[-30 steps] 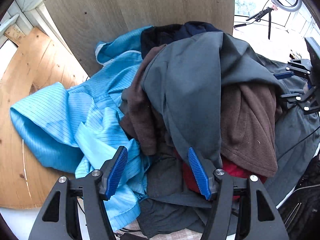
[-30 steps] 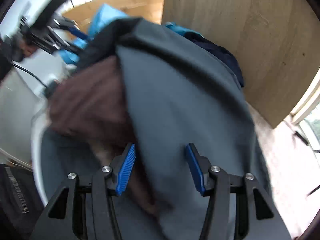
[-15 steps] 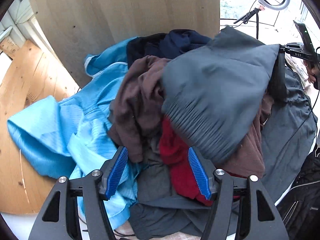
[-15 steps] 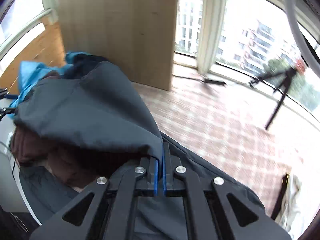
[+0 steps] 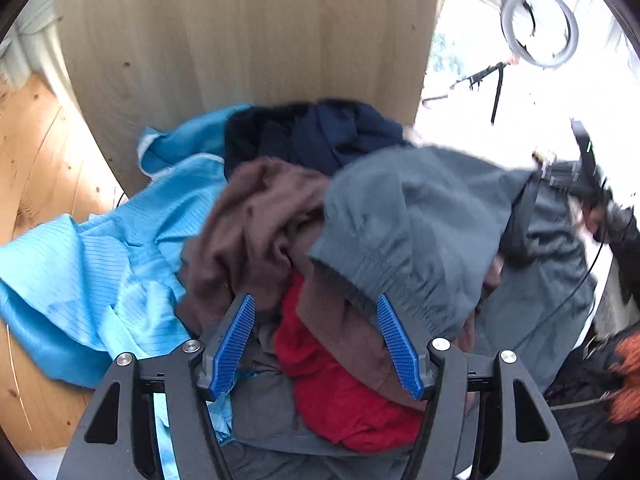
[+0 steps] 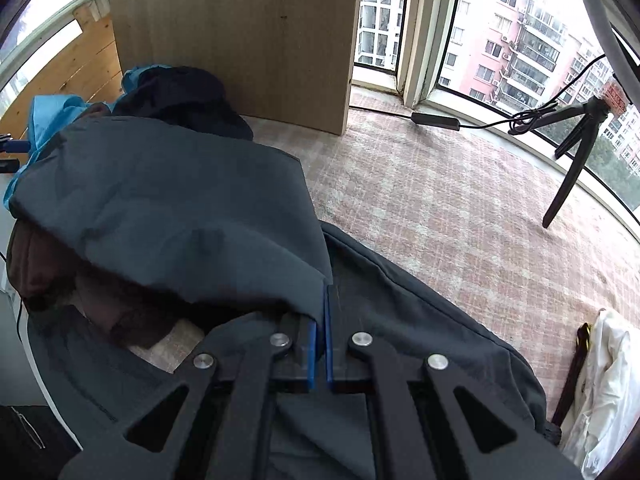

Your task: Fold clothes

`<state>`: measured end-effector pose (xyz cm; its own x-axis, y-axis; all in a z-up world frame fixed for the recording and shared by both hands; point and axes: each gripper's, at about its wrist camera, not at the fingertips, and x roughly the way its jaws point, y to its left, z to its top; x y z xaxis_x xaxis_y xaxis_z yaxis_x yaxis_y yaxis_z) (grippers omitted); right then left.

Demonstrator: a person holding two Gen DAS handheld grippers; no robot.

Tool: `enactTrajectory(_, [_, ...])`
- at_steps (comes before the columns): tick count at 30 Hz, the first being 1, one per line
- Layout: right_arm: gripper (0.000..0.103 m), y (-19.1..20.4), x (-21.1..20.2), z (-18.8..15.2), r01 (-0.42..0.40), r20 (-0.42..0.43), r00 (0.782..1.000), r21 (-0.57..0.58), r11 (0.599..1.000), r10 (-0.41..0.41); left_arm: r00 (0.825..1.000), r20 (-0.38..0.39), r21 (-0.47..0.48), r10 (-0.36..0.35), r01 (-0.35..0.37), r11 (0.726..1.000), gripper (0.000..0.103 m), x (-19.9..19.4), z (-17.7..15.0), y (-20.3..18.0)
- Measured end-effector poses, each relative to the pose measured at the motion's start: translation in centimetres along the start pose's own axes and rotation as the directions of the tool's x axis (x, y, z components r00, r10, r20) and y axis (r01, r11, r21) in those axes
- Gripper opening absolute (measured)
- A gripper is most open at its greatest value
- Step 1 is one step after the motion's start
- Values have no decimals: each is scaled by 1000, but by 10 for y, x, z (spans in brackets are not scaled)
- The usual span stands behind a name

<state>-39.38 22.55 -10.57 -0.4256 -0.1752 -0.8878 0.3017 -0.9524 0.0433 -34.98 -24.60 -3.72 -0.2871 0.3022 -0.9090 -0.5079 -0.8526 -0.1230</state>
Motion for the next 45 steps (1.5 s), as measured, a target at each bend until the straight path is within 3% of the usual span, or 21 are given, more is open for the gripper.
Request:
enactTrajectory(3, [3, 1, 7, 1, -7, -5, 1000, -1, 1000, 7, 1000, -9, -6, -28, 27, 1000, 65, 2, 14, 1])
enactTrajectory(7, [3, 7, 7, 3, -10, 2, 1000, -22, 1000, 10, 992, -105, 23, -73, 76, 997, 65, 41, 34, -13])
enactTrajectory(10, [3, 7, 6, 3, 5, 10, 1000, -34, 999, -5, 988, -151, 27, -41, 46, 999, 59, 61, 37, -19])
enactTrajectory(12, [3, 5, 8, 3, 3, 11, 1000, -31, 1000, -3, 990, -141, 21, -25, 28, 999, 45, 61, 37, -21])
enactTrajectory(14, [3, 3, 9, 2, -5, 10, 1000, -22, 1000, 5, 995, -103, 38, 15, -11, 999, 20, 52, 36, -24])
enactTrajectory(18, [3, 2, 11, 0, -39, 6, 999, 2, 999, 39, 996, -20, 16, 91, -90, 996, 18, 18, 37, -19])
enactTrajectory(20, [5, 10, 7, 3, -124, 9, 992, 1, 992, 124, 987, 28, 24, 158, -159, 987, 18, -6, 46, -15])
enactTrajectory(22, [8, 17, 2, 5, -214, 12, 977, 0, 977, 214, 970, 72, 15, 232, -234, 972, 18, -31, 57, -3])
enactTrajectory(23, [12, 18, -4, 5, -284, 14, 959, -2, 959, 284, 956, 89, 1, 278, -280, 960, 18, -43, 63, 6])
enactTrajectory(26, [26, 17, -22, 7, -467, 24, 884, -10, 884, 467, 906, 109, -47, 409, -406, 913, 18, -74, 77, 39])
enactTrajectory(28, [36, -6, -33, 7, -421, 84, 904, 1, 907, 420, 885, 95, -80, 455, -449, 890, 18, -84, 78, 60])
enactTrajectory(29, [36, -17, -36, 8, -386, 107, 918, 7, 923, 383, 883, 87, -88, 461, -454, 887, 18, -86, 78, 66])
enactTrajectory(31, [36, -34, -25, 11, -209, 89, 974, 8, 978, 208, 884, 74, -87, 461, -455, 886, 18, -84, 78, 72])
enactTrajectory(33, [36, -41, -4, 15, -130, 48, 990, -31, 991, 132, 888, 67, -68, 455, -451, 890, 19, -78, 78, 70])
enactTrajectory(35, [36, -37, 19, 21, -93, -6, 996, -85, 992, 93, 892, 58, -55, 448, -445, 894, 19, -71, 80, 69])
enactTrajectory(38, [37, -17, 47, 26, -117, -73, 992, -192, 974, 104, 893, 43, -37, 448, -447, 894, 19, -62, 87, 67])
enactTrajectory(41, [39, -3, 69, 28, -58, -94, 995, -291, 955, 32, 891, 47, -15, 451, -450, 893, 19, -61, 89, 61])
enactTrajectory(45, [39, -12, 93, 34, -105, -132, 989, -273, 956, 71, 887, 45, -22, 459, -458, 888, 19, -64, 91, 62])
